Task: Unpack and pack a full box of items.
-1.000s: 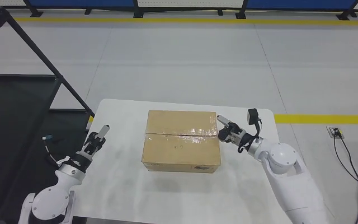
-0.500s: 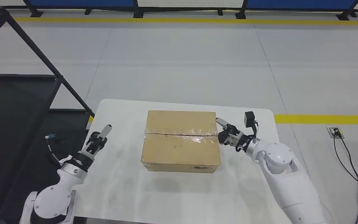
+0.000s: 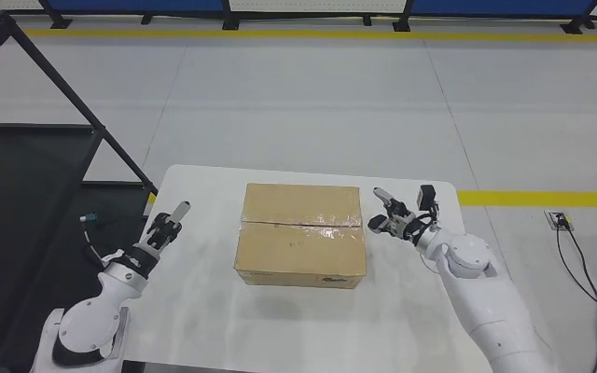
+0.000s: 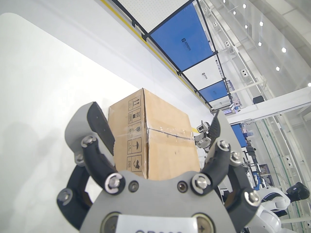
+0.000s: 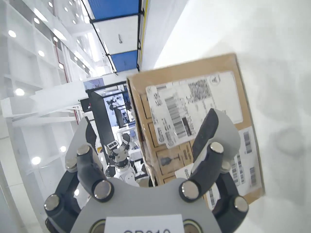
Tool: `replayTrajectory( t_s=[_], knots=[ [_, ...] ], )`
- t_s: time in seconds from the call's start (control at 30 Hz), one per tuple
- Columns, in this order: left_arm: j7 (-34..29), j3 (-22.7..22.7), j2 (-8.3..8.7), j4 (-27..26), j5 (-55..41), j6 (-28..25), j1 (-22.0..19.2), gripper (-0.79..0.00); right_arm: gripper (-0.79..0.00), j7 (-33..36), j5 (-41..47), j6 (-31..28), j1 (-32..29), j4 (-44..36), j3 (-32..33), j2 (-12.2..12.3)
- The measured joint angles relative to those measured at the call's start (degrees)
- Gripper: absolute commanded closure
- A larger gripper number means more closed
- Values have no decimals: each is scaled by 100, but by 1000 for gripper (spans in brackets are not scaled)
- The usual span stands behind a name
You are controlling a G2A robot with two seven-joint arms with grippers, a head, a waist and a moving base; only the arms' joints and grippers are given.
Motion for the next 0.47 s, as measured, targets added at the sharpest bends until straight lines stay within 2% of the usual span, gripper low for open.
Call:
replayTrajectory(
  t_s=[0.13, 0.2, 0.27, 0.47],
  knots=[
    [24, -13, 20, 229, -97, 16, -294, -785, -785, -491, 438, -1009, -268, -134, 391, 23],
    [95, -19, 25, 389, -160, 51, -442, -785, -785, -693, 442, -1268, -349, -210, 485, 32],
    [160, -11, 27, 547, -195, 118, -566, -785, -785, -751, 419, -1329, -372, -227, 498, 33],
    [160, -8, 27, 547, -193, 121, -565, -785, -785, -736, 419, -1312, -366, -222, 492, 33]
  ],
)
